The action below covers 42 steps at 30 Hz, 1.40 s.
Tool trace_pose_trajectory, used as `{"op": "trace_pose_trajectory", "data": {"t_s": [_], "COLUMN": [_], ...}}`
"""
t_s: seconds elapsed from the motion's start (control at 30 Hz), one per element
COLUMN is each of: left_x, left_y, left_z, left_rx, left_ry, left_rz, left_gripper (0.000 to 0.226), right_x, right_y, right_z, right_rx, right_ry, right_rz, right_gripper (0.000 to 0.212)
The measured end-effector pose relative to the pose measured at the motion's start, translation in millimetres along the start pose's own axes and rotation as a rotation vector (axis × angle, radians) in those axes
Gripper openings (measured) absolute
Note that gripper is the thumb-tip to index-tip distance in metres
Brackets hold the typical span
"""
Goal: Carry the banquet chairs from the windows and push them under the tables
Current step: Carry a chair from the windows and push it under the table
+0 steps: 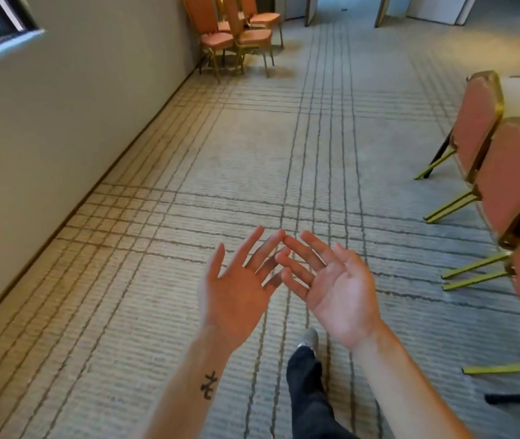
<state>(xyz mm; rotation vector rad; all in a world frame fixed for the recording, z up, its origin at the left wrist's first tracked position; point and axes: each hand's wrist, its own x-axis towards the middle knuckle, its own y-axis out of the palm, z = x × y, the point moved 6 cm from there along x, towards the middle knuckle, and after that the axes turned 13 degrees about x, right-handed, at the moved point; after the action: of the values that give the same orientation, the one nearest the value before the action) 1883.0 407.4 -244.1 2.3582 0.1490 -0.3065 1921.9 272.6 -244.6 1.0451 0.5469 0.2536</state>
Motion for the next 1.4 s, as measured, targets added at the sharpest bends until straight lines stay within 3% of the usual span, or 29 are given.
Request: {"op": "trace_pose_trajectory", "data": {"t_s": [0.53, 0.93, 1.07, 1.4], "left_x": [388, 704, 774, 1024], "left_y": [23, -36, -36, -67], "left_z": [-142, -282, -329, -399], "left_rx": [-0.007, -0.020, 0.011, -0.015], "left_ry": [0.054, -0.003, -0.038, -0.060], "left_rz": [-0.098, -0.054, -0.015, -0.092], "left_gripper": [0.063, 0.063, 0.063, 0.062], "right_x": [389, 721, 791, 1053], "right_y": [81, 157, 186, 206], "right_z": [171, 227, 247, 302], "right_rx": [0.020, 0.002, 0.013, 0.011], "right_ry": [0.033, -0.033, -0.068, -0.028], "right_rz": [0.083, -0.011, 0.024, -0.017], "right_gripper": [0.052, 0.050, 0.050, 0.050]}}
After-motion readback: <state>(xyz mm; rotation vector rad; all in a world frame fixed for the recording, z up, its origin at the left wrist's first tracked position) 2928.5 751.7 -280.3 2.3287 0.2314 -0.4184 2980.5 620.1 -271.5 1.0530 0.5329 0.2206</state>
